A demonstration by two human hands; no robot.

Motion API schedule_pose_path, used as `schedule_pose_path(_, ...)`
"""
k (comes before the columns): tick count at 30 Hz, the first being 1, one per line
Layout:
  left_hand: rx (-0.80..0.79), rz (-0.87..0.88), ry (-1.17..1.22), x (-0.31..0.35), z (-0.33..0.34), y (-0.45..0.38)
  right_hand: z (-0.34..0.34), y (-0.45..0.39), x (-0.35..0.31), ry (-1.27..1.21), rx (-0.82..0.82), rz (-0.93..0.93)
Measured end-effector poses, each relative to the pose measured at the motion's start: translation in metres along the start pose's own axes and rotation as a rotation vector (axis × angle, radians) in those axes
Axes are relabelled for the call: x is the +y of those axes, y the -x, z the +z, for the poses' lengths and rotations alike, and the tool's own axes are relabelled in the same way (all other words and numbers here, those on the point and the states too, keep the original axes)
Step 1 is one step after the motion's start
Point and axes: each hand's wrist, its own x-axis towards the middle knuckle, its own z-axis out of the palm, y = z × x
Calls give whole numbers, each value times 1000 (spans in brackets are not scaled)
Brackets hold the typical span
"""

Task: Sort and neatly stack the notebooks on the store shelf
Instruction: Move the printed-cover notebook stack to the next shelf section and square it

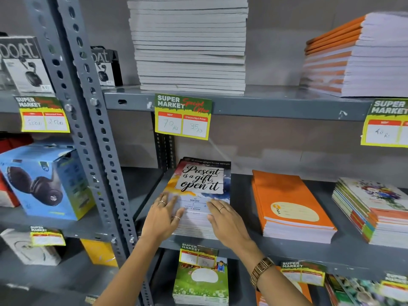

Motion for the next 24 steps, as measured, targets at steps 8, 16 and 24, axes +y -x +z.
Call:
schedule_pose_path(8,23,85,-104,0,-2,8,0,4,15,23,27,-60)
schedule_pose_path(16,16,48,-87,-2,5,11,13,7,24,-43,86,-38)
schedule_pose_path(24,157,66,77,-12,9,9,20,10,15,-77,218,-32)
